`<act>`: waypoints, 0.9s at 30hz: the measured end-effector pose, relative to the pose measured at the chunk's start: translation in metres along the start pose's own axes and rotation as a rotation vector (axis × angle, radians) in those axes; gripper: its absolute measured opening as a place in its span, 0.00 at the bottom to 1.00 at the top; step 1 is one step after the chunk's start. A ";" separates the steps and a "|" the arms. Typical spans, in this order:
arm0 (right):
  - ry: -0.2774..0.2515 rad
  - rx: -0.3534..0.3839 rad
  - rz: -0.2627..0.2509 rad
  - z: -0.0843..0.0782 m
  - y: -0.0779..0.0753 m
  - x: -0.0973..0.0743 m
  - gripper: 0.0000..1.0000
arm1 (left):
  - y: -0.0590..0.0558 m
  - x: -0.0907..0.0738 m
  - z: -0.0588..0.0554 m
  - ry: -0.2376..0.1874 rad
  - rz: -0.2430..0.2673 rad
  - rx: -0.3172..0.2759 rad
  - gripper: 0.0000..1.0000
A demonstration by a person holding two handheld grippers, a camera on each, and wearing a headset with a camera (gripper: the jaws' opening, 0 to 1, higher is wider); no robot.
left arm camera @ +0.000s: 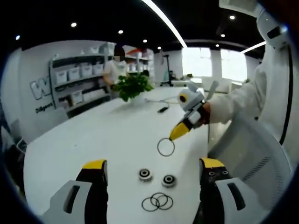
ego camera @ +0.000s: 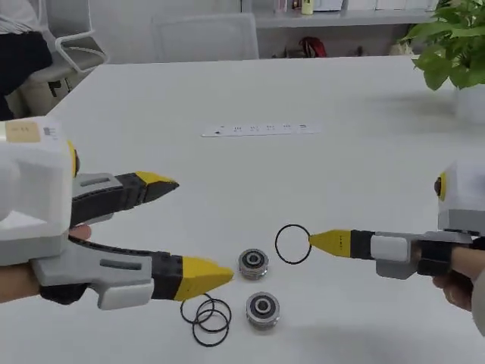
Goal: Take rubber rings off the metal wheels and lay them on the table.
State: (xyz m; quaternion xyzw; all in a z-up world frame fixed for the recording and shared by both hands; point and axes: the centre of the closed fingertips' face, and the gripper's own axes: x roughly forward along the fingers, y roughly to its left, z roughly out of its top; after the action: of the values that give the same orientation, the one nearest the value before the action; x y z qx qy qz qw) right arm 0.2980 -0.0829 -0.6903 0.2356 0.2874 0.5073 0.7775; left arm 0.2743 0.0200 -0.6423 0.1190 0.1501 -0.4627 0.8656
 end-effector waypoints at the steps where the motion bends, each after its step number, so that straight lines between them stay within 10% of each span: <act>1: 0.001 -0.003 0.003 0.000 0.003 0.001 0.00 | 0.000 -0.004 0.001 -0.005 0.001 0.000 0.84; 27: 0.109 -0.120 0.043 -0.004 0.066 0.047 0.00 | 0.033 -0.097 -0.043 -0.019 0.148 -0.025 0.93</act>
State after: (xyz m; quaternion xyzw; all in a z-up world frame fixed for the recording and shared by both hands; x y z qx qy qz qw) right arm 0.2670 -0.0145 -0.6600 0.1668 0.2931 0.5523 0.7624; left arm 0.2443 0.1270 -0.6441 0.1147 0.1385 -0.3967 0.9002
